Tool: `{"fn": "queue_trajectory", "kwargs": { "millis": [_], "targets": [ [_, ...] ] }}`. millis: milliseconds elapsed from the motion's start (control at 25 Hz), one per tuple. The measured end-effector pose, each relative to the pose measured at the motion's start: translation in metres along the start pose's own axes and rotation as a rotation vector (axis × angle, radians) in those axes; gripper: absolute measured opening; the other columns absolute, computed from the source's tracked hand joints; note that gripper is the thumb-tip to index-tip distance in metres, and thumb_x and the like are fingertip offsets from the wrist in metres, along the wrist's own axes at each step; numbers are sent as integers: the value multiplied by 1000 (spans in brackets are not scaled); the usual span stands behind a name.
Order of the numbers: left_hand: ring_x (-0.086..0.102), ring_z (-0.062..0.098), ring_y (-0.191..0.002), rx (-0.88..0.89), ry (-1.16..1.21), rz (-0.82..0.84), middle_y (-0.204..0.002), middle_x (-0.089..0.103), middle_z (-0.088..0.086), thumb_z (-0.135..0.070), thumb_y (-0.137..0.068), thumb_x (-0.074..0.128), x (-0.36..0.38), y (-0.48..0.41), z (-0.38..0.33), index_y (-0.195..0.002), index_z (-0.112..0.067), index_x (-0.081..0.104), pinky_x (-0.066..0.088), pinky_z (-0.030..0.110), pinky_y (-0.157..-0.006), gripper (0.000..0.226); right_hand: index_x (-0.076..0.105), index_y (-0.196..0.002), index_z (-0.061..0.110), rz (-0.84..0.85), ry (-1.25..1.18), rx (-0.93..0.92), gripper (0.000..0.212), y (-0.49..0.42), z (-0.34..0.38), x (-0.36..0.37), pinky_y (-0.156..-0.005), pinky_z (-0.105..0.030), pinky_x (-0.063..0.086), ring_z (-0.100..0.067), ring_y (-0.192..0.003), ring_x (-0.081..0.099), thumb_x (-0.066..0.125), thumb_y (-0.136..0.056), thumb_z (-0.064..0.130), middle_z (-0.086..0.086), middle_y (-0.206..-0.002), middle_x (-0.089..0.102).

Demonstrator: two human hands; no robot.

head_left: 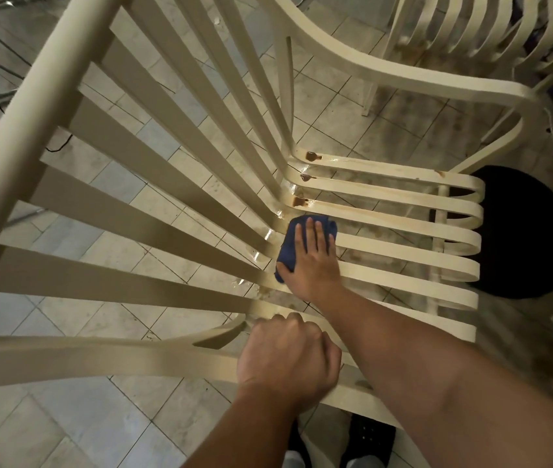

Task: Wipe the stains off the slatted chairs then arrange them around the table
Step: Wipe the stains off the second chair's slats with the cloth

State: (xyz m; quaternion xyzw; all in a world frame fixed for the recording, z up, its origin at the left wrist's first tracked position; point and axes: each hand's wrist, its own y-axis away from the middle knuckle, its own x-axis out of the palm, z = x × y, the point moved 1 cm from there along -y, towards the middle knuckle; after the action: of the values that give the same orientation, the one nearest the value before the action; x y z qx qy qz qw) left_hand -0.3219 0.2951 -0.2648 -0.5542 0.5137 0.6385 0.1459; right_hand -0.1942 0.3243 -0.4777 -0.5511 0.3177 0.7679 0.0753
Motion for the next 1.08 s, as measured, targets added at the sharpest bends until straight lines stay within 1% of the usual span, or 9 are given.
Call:
{"fn": "queue_trajectory", "kwargs": {
  "millis": [120, 240, 360, 480, 600, 760, 840, 920, 1080],
  "targets": [
    [51, 24, -66, -1, 3, 1, -79, 57, 7, -45, -102, 26, -2, 1, 0, -81, -18, 62, 38, 36, -62, 50, -17, -160, 12, -24, 32, 13, 103, 12, -26, 2, -127, -47, -4, -27, -155, -19, 34, -94, 72, -12, -168, -20],
    [50, 23, -66, -1, 27, -7, -77, 56, 7, -45, -102, 27, -1, 0, 1, -80, -18, 63, 39, 36, -63, 51, -18, -159, 10, -60, 85, 67, 101, 37, -73, -2, -127, -49, -2, -26, -155, -20, 20, -93, 76, -11, -167, -22],
    [52, 22, -68, 11, 67, 23, -77, 56, 6, -46, -104, 24, -2, 1, 3, -80, -17, 59, 50, 38, -72, 51, -10, -161, 10, -95, 138, 127, 100, 66, -128, -5, -127, -50, 3, -28, -157, -9, 15, -92, 78, -13, -169, -12],
    [50, 23, -68, 13, 82, 30, -78, 54, 7, -45, -105, 24, -3, 0, 4, -78, -17, 55, 51, 39, -73, 49, 2, -162, 8, -104, 119, 150, 98, 77, -145, -5, -126, -52, 9, -32, -157, 1, 19, -93, 75, -16, -170, 1],
    [48, 26, -69, 16, 78, 36, -82, 56, 10, -44, -104, 26, -4, -2, 4, -79, -18, 52, 47, 38, -70, 45, 9, -162, 8, -102, 116, 103, 95, 65, -126, -4, -126, -55, 10, -34, -157, 5, 22, -94, 73, -17, -169, 7],
    [46, 27, -69, 13, 63, 28, -84, 58, 11, -43, -103, 29, -4, -2, 3, -79, -19, 54, 45, 39, -68, 42, -11, -162, 14, 27, 109, 33, 96, 32, -74, -8, -126, -53, -2, -29, -156, -15, 11, -93, 78, -11, -169, -14],
    [48, 26, -68, 15, 61, 29, -78, 52, 8, -43, -103, 28, -3, -1, 3, -77, -19, 52, 47, 39, -70, 42, -19, -159, 15, 98, 73, -20, 96, 7, -32, -12, -125, -52, -8, -28, -154, -23, 13, -94, 78, -10, -167, -24],
    [52, 26, -69, 18, 44, 13, -77, 54, 7, -43, -103, 27, -2, 0, 3, -77, -19, 54, 47, 38, -69, 44, -19, -159, 14, 175, -5, -62, 96, -12, 8, -16, -124, -52, -11, -26, -153, -24, 18, -96, 76, -9, -167, -24],
    [53, 25, -68, 17, 8, -9, -79, 59, 7, -45, -102, 25, 1, 0, 1, -79, -20, 60, 39, 37, -64, 49, -11, -162, 17, 88, -79, -71, 93, -14, 20, -10, -125, -49, -8, -22, -156, -16, 28, -97, 71, -5, -170, -14]
  ]
}}
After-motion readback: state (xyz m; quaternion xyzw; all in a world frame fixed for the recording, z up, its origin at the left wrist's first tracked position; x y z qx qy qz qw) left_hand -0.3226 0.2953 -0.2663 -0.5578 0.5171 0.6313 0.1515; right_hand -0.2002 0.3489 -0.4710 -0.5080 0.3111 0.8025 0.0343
